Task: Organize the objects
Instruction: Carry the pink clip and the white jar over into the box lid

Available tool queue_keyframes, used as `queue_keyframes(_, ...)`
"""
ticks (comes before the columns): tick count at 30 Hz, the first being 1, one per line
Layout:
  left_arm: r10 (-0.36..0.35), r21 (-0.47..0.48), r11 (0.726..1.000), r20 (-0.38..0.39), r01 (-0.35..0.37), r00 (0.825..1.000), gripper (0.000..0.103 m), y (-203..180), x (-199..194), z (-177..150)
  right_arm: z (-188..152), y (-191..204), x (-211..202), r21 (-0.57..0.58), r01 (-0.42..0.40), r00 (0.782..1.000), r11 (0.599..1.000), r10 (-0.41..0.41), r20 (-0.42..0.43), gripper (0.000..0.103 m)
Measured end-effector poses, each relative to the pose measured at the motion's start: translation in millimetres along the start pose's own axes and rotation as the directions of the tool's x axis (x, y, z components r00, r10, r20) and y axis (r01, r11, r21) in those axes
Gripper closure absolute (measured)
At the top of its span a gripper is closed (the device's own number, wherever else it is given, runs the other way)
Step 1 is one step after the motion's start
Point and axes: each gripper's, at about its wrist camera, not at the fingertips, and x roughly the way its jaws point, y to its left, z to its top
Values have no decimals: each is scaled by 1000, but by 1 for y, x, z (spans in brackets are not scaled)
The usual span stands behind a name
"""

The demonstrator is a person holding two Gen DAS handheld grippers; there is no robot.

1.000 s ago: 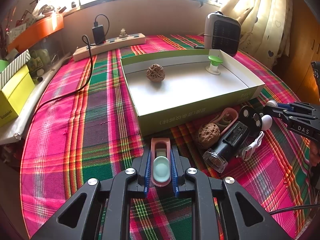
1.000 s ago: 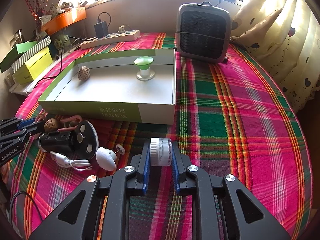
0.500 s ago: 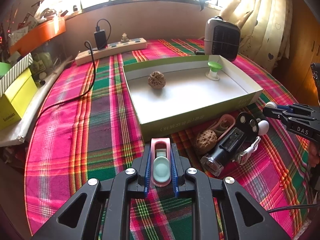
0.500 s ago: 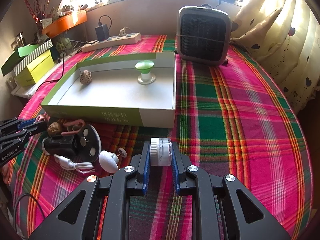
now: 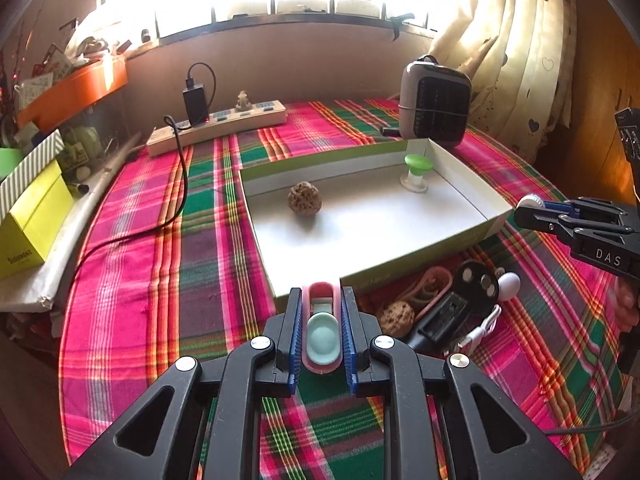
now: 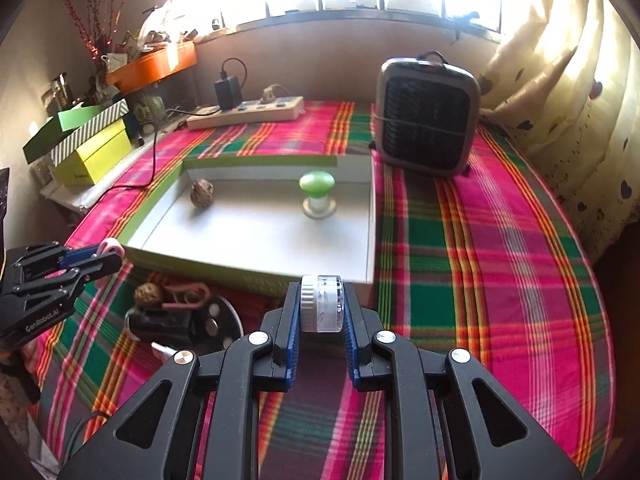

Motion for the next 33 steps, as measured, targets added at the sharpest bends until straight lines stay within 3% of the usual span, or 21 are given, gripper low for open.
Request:
queue_keyframes(17, -12, -28, 1000, 15, 12, 1000, 87, 8, 18, 33, 59, 34, 36, -100, -87, 996, 991, 87, -3, 83)
queue_keyframes(33, -4, -32, 999, -24, 4, 1000, 87, 6, 55, 48, 89, 56, 108, -121, -136, 985, 983, 121, -123, 83)
